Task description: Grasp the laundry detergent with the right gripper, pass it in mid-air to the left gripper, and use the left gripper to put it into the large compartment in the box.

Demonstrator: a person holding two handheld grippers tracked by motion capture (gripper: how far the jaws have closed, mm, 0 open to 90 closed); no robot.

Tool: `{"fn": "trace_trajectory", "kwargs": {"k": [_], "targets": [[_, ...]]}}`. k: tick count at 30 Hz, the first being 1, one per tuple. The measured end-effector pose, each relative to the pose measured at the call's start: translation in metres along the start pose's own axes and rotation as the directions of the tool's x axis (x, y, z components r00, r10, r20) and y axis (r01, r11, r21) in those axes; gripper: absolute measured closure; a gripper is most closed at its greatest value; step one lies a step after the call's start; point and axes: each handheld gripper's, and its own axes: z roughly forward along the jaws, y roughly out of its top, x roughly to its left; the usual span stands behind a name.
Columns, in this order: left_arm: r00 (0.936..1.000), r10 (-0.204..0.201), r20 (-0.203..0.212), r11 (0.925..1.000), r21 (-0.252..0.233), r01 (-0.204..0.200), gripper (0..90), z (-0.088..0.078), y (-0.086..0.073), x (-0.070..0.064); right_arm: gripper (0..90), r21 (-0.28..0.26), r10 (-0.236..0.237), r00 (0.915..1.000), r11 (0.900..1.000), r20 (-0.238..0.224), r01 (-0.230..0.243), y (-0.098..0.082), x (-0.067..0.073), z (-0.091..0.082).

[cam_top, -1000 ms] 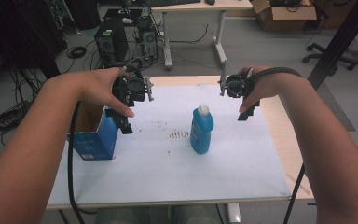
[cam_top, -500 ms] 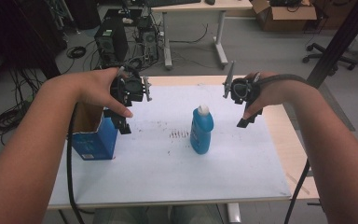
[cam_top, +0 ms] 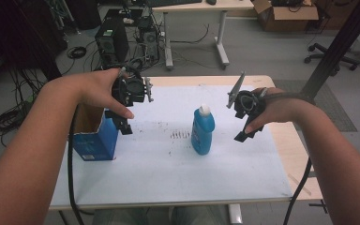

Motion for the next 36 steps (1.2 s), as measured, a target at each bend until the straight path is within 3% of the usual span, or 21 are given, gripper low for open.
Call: {"fn": "trace_trajectory", "kwargs": {"k": [10, 16, 17, 18, 19, 21, 24, 25, 29, 31, 33, 34, 35, 36], "targets": [[0.9997, 0.016, -0.018, 0.9999, 0.002, -0.016, 6.2, 0.000, 0.001, -0.007, 10.4, -0.001, 0.022, 0.9997, 1.000, 0.011, -0.022, -0.001, 0.016, 0.016], [0.9994, 0.011, -0.034, 0.9999, 0.006, -0.011, 6.2, -0.001, -0.001, -0.010, 10.7, -0.008, 0.102, 0.9932, 0.995, 0.055, -0.102, -0.005, 0.026, 0.020], [0.9993, 0.011, -0.035, 0.9999, 0.005, -0.011, 6.2, -0.001, -0.002, -0.011, 10.3, -0.021, 0.149, 0.9859, 0.989, 0.075, -0.148, -0.008, 0.029, 0.021], [0.9993, 0.011, -0.035, 0.9999, 0.005, -0.011, 6.2, -0.001, -0.002, -0.011, 10.3, -0.021, 0.149, 0.9859, 0.989, 0.075, -0.148, -0.008, 0.029, 0.021], [0.9993, 0.009, -0.037, 1.0000, 0.000, -0.009, 6.2, -0.001, -0.002, -0.012, 9.8, -0.047, 0.193, 0.9775, 0.981, 0.085, -0.190, -0.010, 0.032, 0.023], [0.9991, 0.013, -0.041, 0.9999, -0.002, -0.013, 6.2, -0.001, -0.002, -0.013, 9.6, -0.081, 0.237, 0.9676, 0.970, 0.087, -0.230, -0.012, 0.035, 0.026], [0.9990, 0.018, -0.042, 0.9998, 0.002, -0.018, 6.2, -0.001, -0.001, -0.013, 9.0, -0.113, 0.257, 0.9621, 0.963, 0.092, -0.246, -0.013, 0.038, 0.030], [0.9988, 0.021, -0.044, 0.9998, 0.004, -0.020, 6.2, -0.001, 0.000, -0.014, 7.7, -0.146, 0.292, 0.9517, 0.950, 0.096, -0.276, -0.014, 0.042, 0.035], [0.9979, 0.032, -0.057, 0.9995, 0.008, -0.032, 6.2, 0.002, 0.003, -0.014, 7.4, -0.189, 0.335, 0.9373, 0.931, 0.095, -0.314, -0.016, 0.047, 0.046], [0.9976, 0.037, -0.059, 0.9993, 0.007, -0.037, 6.2, 0.003, 0.004, -0.015, 7.3, -0.194, 0.340, 0.9359, 0.928, 0.092, -0.318, -0.017, 0.048, 0.049], [0.9976, 0.040, -0.057, 0.9991, 0.012, -0.040, 6.2, 0.003, 0.004, -0.015, 6.4, -0.221, 0.369, 0.9252, 0.913, 0.087, -0.343, -0.019, 0.051, 0.056], [0.9976, 0.040, -0.057, 0.9991, 0.012, -0.040, 6.2, 0.003, 0.004, -0.015, 6.4, -0.221, 0.369, 0.9252, 0.913, 0.087, -0.343, -0.019, 0.051, 0.056], [0.9977, 0.040, -0.055, 0.9991, 0.013, -0.039, 6.2, 0.003, 0.004, -0.015, 6.1, -0.238, 0.381, 0.9206, 0.905, 0.086, -0.352, -0.020, 0.051, 0.058], [0.9977, 0.040, -0.055, 0.9992, 0.013, -0.039, 6.2, 0.004, 0.003, -0.015, 5.1, -0.268, 0.410, 0.9078, 0.887, 0.087, -0.375, -0.020, 0.052, 0.060]]}}
